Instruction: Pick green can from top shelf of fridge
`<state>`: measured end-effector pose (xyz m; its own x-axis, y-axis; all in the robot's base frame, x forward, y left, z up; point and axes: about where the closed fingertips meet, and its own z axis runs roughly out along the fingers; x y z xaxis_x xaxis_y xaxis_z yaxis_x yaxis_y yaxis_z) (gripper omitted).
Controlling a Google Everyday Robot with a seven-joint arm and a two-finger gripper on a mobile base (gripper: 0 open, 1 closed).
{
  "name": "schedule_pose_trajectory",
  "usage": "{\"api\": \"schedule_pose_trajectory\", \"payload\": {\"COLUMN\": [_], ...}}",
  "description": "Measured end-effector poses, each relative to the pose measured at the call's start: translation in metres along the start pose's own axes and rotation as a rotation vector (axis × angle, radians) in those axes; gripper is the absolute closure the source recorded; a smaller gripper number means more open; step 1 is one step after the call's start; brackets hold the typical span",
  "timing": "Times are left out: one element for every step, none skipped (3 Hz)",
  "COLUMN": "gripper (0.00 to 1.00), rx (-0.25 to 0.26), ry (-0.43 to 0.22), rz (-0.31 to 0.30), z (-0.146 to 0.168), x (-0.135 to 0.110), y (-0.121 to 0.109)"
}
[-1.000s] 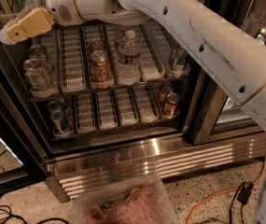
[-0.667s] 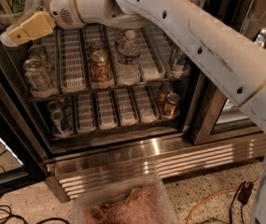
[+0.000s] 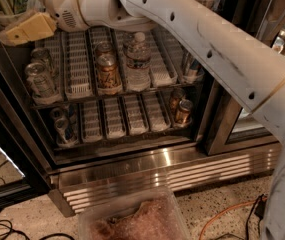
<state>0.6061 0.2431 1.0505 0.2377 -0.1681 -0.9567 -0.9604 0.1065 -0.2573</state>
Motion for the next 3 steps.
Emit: {"api": "schedule_pose_trajectory", "payload": {"gripper": [0.11,0.11,0.32], "rx": [-0.005,-0.009,-0.007], "ry": [-0.017,-0.034,-0.045], "rz": [-0.01,-0.017,-0.021], "z": [0.01,0.018,0.026], "x": [-0.003,-0.006,-0.006], "y": [-0.004,-0.008,-0.014]}}
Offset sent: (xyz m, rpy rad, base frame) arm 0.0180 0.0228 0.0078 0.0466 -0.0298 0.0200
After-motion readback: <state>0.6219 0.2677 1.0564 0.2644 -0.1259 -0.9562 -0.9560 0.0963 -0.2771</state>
